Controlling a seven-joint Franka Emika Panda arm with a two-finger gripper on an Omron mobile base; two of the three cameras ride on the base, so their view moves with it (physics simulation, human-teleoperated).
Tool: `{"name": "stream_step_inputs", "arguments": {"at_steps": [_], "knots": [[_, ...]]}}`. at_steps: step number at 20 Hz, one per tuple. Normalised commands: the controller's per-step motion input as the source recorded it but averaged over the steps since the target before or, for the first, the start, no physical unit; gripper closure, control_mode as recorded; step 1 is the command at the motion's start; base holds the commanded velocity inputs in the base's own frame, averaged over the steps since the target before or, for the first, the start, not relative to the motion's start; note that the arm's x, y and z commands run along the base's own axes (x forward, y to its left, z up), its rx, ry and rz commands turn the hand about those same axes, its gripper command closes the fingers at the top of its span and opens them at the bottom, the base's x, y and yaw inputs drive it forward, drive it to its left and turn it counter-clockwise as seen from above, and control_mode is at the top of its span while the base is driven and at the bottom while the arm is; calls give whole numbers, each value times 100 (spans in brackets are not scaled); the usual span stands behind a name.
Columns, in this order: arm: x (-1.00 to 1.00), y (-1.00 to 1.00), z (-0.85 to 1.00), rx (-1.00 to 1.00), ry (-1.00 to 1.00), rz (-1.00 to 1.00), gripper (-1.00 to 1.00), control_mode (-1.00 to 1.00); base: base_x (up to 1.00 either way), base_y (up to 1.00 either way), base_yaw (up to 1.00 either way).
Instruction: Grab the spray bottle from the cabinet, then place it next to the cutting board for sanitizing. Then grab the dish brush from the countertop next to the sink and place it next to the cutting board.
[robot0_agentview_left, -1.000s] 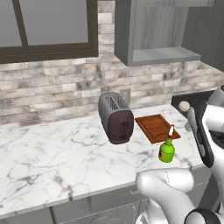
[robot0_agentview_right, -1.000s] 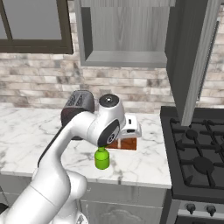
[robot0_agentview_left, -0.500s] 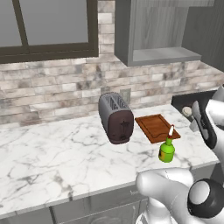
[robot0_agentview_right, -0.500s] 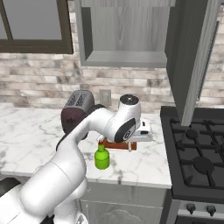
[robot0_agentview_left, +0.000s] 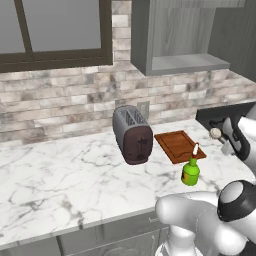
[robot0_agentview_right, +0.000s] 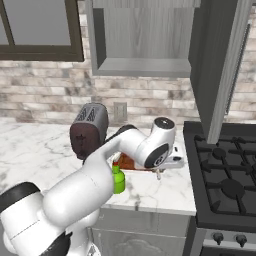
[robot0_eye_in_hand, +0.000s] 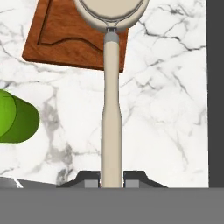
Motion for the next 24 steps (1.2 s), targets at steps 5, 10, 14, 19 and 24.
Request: {"name": "stream_step_inputs", "arguments": {"at_steps": [5, 10, 14, 19, 24], "knots": [[15, -17, -42, 0, 0, 2, 100, -100, 0, 0, 0], [33, -13, -33, 1, 4, 1, 100, -100, 0, 0, 0], [40, -5, -32, 1, 7, 0, 100, -100, 0, 0, 0], [41, -24, -22, 4, 8, 3, 100, -100, 0, 0, 0], [14, -23, -26, 2, 0, 5, 100, -100, 0, 0, 0]]}}
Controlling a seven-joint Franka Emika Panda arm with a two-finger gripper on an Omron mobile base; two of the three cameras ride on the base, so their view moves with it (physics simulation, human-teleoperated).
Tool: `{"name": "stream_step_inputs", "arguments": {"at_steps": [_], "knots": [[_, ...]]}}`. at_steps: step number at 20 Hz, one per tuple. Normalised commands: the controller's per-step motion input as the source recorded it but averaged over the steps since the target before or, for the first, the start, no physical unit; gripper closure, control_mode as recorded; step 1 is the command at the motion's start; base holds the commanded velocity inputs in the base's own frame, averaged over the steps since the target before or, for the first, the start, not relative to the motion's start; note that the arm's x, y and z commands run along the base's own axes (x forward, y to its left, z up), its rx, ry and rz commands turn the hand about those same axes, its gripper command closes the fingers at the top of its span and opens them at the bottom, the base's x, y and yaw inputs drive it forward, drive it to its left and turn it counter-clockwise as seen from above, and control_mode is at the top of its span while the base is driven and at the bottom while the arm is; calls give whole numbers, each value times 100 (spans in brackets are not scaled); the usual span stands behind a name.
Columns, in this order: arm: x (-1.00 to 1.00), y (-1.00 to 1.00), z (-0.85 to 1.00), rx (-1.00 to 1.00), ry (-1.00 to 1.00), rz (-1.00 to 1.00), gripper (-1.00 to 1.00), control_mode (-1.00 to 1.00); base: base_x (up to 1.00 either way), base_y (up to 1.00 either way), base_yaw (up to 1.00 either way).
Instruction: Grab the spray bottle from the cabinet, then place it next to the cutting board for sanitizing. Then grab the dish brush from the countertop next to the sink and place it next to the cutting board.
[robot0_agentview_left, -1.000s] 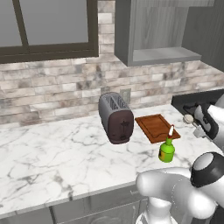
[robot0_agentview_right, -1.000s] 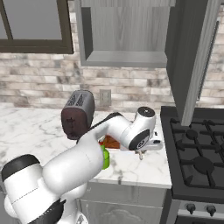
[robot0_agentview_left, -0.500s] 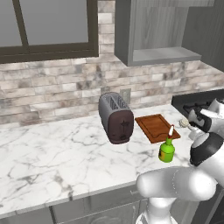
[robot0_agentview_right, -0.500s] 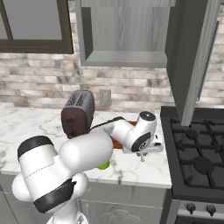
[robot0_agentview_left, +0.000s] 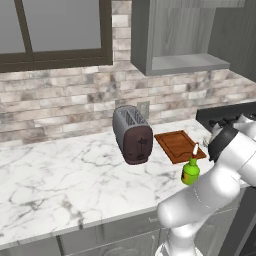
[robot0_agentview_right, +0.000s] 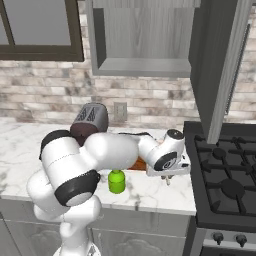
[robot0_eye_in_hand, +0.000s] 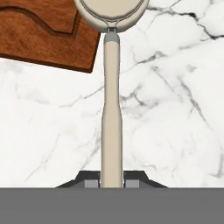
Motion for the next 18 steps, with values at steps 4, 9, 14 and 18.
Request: {"name": "stream_step_inputs", "arguments": {"at_steps": [4, 9, 14, 18], "knots": [[8, -6, -27, 0, 0, 4, 100, -100, 0, 0, 0], [5, -1, -29, 0, -1, 1, 100, -100, 0, 0, 0], [1, -1, -29, 0, -1, 0, 100, -100, 0, 0, 0], [0, -1, -27, 0, 0, 0, 100, -100, 0, 0, 0]]}}
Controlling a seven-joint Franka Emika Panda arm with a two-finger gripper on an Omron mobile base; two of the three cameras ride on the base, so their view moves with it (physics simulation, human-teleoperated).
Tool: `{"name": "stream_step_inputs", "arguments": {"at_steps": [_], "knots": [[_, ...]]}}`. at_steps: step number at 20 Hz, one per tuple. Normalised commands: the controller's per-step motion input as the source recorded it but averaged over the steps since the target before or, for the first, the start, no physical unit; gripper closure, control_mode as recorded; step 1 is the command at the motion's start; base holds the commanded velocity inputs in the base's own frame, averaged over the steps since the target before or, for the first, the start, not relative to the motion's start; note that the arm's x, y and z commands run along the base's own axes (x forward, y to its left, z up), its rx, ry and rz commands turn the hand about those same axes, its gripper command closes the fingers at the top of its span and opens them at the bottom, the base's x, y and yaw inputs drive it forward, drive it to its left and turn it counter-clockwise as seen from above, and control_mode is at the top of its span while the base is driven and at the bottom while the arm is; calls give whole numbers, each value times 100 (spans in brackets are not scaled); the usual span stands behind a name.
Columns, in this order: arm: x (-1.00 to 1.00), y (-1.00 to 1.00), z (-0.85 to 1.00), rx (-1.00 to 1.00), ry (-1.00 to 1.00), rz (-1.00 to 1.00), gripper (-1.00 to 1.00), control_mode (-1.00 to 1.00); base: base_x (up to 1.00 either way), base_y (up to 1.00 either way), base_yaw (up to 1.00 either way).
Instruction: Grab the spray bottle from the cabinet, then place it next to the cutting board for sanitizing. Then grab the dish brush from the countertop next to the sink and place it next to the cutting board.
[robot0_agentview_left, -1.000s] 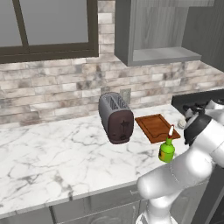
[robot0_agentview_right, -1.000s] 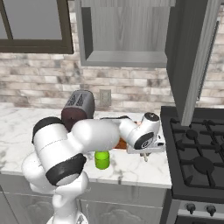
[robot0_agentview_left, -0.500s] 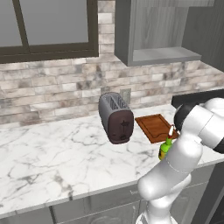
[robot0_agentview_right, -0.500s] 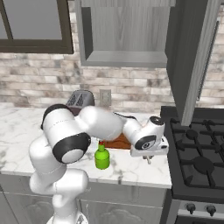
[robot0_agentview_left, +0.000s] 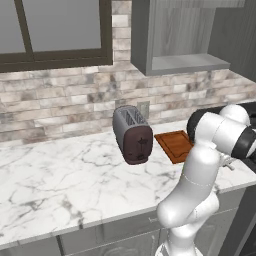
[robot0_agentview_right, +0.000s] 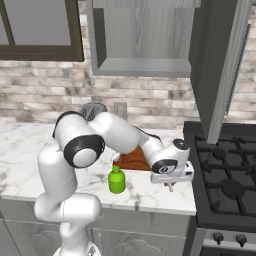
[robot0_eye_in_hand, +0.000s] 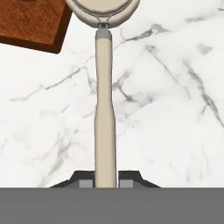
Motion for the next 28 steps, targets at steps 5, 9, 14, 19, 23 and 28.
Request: {"name": "stream_step_inputs", "arguments": {"at_steps": [5, 9, 14, 19, 23, 28], "knots": [[1, 0, -27, 0, 0, 0, 100, -100, 0, 0, 0], [2, 0, -26, 0, 0, 0, -100, -100, 0, 0, 0], [-4, 1, -9, 0, -4, 0, -100, -100, 0, 0, 0], [-22, 9, 0, 0, -11, 0, -100, -100, 0, 0, 0], [-13, 12, 4, 0, -6, 0, -100, -100, 0, 0, 0], [-21, 17, 15, 0, -9, 0, -100, -100, 0, 0, 0]]}}
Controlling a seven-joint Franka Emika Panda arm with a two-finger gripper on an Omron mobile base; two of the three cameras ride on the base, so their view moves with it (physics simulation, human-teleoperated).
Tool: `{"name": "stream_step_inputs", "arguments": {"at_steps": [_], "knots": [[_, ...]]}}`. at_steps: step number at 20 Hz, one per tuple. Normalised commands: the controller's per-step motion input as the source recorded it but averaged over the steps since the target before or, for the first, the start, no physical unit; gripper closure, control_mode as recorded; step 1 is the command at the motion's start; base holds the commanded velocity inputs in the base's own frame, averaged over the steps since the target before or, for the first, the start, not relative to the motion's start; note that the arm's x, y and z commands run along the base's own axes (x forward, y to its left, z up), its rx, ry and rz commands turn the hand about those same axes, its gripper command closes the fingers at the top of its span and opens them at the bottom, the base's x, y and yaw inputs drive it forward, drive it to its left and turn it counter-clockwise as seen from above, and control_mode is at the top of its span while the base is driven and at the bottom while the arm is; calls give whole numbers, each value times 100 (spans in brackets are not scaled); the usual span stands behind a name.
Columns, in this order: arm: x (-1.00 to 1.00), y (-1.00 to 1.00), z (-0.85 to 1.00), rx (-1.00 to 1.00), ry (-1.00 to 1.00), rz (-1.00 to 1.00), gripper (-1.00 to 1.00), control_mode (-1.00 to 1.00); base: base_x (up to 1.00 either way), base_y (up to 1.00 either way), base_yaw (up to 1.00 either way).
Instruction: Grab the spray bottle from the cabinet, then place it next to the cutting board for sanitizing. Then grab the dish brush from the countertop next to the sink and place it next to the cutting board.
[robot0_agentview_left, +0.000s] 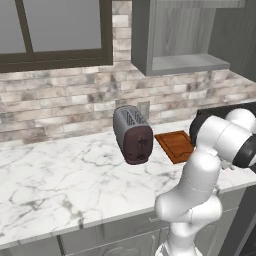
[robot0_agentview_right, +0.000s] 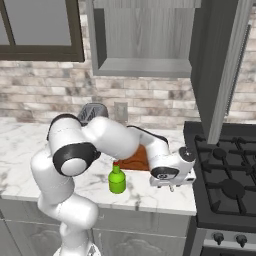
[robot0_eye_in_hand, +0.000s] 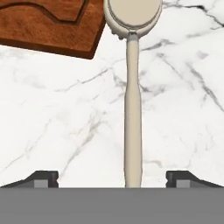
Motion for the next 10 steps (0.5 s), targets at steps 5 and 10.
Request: {"name": "stream_step_inputs", "arguments": {"at_steps": [5, 10], "knots": [[-41, 4, 0, 0, -4, 0, -100, -100, 0, 0, 0], [-42, 13, 12, 0, -7, 0, -100, -100, 0, 0, 0]]}}
